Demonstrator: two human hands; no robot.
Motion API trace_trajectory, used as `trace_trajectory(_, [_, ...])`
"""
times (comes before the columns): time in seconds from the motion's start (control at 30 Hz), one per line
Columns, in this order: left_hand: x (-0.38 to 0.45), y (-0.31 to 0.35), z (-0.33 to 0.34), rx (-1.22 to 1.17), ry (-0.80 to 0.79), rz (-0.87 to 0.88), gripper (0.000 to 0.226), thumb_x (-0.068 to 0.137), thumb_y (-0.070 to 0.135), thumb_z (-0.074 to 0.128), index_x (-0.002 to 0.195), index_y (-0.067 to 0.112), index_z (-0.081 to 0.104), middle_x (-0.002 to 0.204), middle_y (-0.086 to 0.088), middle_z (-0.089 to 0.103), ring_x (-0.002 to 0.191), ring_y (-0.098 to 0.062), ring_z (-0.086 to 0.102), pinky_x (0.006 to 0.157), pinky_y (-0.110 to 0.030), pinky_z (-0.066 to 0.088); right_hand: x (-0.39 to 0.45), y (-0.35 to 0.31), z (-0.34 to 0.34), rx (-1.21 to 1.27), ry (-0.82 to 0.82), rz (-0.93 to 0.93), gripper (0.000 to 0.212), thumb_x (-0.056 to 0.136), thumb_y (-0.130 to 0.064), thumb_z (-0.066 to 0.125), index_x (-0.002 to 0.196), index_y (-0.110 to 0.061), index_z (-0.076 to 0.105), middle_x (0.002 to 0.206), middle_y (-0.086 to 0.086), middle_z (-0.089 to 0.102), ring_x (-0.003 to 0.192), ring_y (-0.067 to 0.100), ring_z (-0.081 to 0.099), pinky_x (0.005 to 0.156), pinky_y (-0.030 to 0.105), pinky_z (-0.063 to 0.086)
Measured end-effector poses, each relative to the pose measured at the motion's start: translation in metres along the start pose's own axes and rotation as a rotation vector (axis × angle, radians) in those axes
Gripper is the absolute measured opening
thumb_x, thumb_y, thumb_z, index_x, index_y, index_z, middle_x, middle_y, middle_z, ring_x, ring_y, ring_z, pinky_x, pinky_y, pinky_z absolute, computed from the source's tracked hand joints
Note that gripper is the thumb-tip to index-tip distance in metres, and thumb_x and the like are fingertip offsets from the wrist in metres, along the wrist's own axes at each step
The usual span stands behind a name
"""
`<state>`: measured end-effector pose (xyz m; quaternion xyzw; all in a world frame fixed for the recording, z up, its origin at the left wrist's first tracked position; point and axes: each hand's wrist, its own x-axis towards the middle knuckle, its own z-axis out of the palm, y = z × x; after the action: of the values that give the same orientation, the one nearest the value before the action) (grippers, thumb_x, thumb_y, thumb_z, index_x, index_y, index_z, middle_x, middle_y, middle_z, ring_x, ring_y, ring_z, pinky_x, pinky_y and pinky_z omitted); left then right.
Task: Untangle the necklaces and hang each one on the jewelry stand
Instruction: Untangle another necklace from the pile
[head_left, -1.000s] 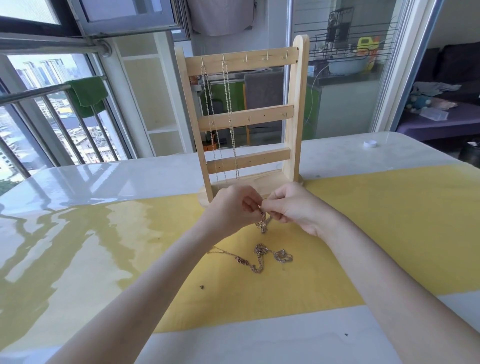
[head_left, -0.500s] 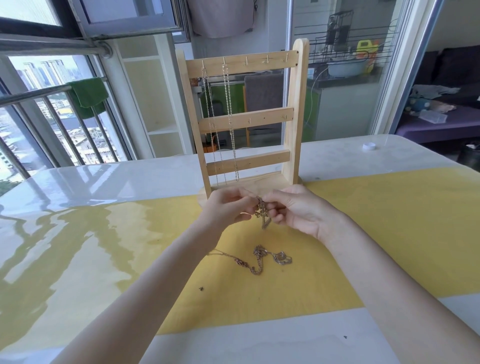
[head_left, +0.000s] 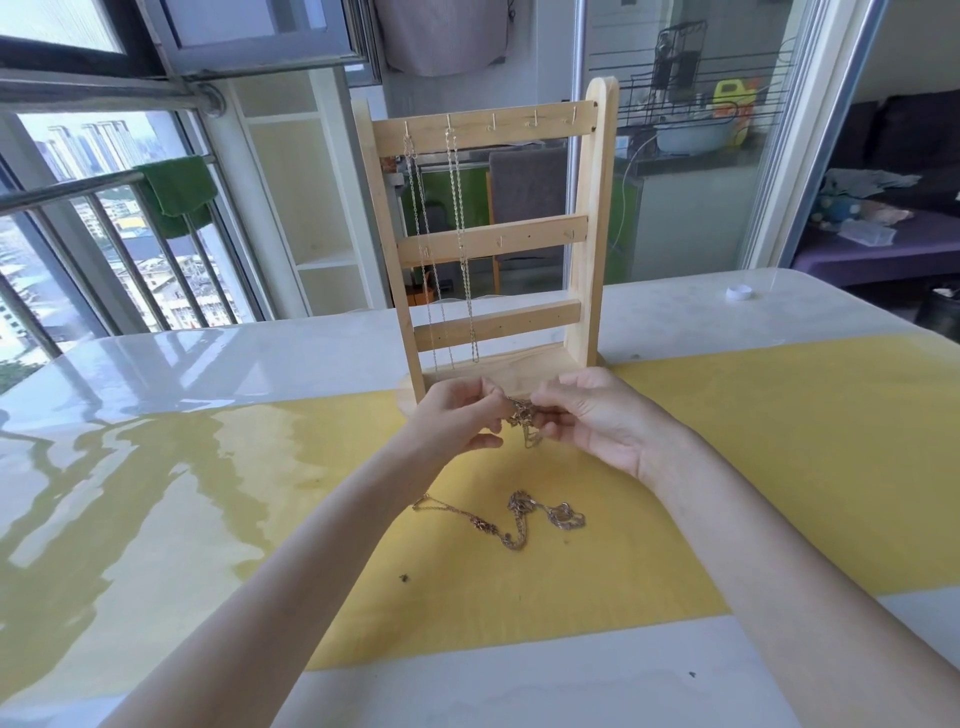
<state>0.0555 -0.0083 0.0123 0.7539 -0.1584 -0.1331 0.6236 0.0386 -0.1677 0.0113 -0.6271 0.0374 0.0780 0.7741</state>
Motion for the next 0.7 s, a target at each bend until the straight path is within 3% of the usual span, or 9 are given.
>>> trace_trajectory(0.17, [0.003,0.002,0.006,-0.120,0.199,0.146,0.025,0.091,-0.002,0.052,0.070,0.011,0.046,0.066,-0.004,0.054,0.058,-0.009,0.052,0.061,-0.018,0.049,-0.002,0.000,0.004,0.024,-0.048,-0.013,0.019,0.084,0.012,0.058,0.079,-0.006,0.054,0.067,0.011,0.059,0.056,0.015,0.051,0.046,0.017,0.045])
trace_trajectory(0.3, [0.007,0.004,0.008,-0.292,0.357,0.097,0.018,0.092,0.000,0.051,0.078,0.011,0.047,0.067,-0.004,0.057,0.053,-0.007,0.053,0.054,-0.016,0.048,-0.003,0.001,0.004,-0.063,-0.036,-0.042,0.021,0.083,0.013,0.058,0.080,-0.008,0.053,0.063,0.006,0.060,0.054,0.011,0.053,0.048,0.016,0.044])
trace_trajectory(0.37, [0.007,0.006,0.006,-0.472,0.293,0.030,0.019,0.093,0.000,0.049,0.078,0.012,0.047,0.067,-0.002,0.056,0.055,-0.009,0.051,0.059,-0.017,0.050,-0.002,0.003,0.004,-0.121,-0.008,-0.055,0.023,0.083,0.013,0.057,0.080,-0.008,0.052,0.065,0.007,0.058,0.052,0.010,0.052,0.049,0.016,0.042])
trace_trajectory(0.5, [0.002,0.008,-0.003,-0.643,0.010,-0.055,0.018,0.092,0.004,0.049,0.078,0.014,0.049,0.070,-0.001,0.060,0.068,-0.013,0.058,0.084,-0.026,0.054,0.001,0.004,0.001,-0.156,0.064,-0.080,0.024,0.082,0.014,0.056,0.077,-0.009,0.051,0.063,0.006,0.055,0.053,0.012,0.049,0.050,0.017,0.040])
trace_trajectory(0.6, [-0.001,0.007,-0.006,-0.581,-0.055,-0.052,0.020,0.090,-0.002,0.047,0.078,0.014,0.047,0.075,-0.003,0.059,0.072,-0.014,0.060,0.083,-0.025,0.055,0.002,0.003,0.000,-0.091,0.095,-0.105,0.025,0.083,0.014,0.055,0.076,-0.009,0.050,0.064,0.007,0.056,0.051,0.011,0.049,0.047,0.015,0.039])
trace_trajectory(0.7, [-0.001,0.006,-0.002,-0.370,-0.009,-0.036,0.022,0.089,-0.010,0.046,0.083,0.011,0.044,0.068,-0.003,0.054,0.063,-0.013,0.056,0.072,-0.020,0.055,0.002,0.002,0.000,-0.035,0.069,-0.124,0.023,0.084,0.013,0.055,0.079,-0.010,0.052,0.065,0.006,0.058,0.054,0.013,0.050,0.049,0.017,0.041])
